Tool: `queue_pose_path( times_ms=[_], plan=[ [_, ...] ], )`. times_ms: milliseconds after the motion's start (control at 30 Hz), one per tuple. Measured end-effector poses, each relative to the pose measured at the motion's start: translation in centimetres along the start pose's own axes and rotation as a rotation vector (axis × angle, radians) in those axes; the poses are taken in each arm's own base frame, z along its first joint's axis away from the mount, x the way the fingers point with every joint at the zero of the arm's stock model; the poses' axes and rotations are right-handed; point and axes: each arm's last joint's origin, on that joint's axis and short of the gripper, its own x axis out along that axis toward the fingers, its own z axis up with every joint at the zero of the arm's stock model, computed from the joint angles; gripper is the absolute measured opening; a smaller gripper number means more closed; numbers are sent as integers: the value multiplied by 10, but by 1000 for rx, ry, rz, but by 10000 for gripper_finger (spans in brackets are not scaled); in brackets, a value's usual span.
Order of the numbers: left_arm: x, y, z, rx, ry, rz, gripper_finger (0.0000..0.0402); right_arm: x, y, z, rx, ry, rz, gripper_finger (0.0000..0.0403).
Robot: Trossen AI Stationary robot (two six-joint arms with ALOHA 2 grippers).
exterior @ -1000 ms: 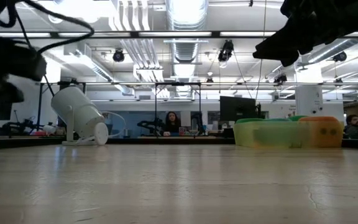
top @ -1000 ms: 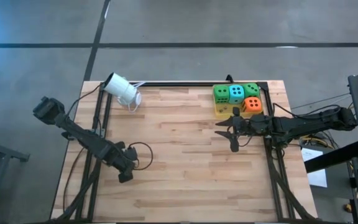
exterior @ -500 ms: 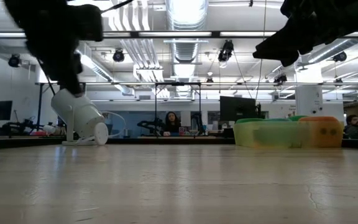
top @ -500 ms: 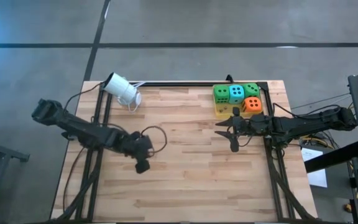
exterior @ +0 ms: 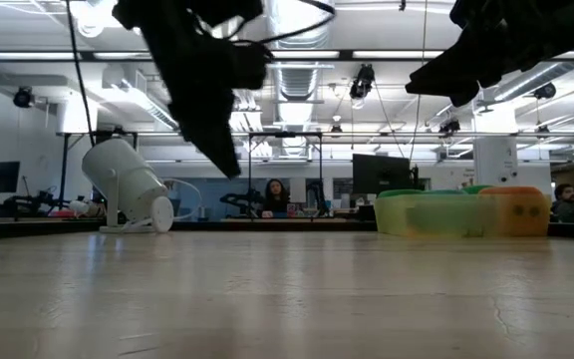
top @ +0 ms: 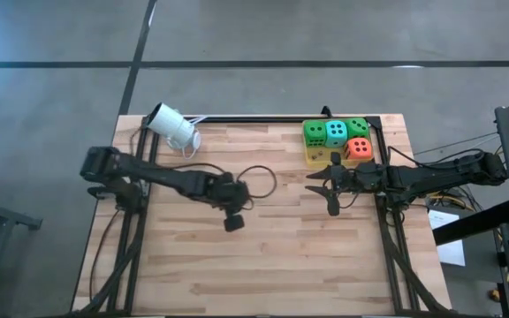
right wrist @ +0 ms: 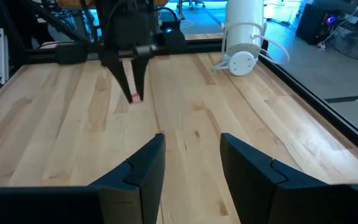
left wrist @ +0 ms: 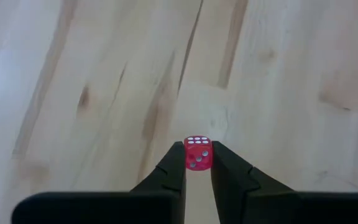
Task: Pick & Place Dice
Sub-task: Put the small red dice into the yellow bin
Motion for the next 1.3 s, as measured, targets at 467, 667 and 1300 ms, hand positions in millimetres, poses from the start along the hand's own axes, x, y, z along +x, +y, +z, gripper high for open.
queue_pose_path(
  times_ms=[467,667,1300],
  plan=[
    [58,3,41,82,77,26,48,0,0,0,3,0,0,144],
    [62,9,42,65,90,31,54,0,0,0,0,0,0,141],
    [62,11,44,-20,78,-1,188,0,0,0,-1,-1,0,136]
  ],
)
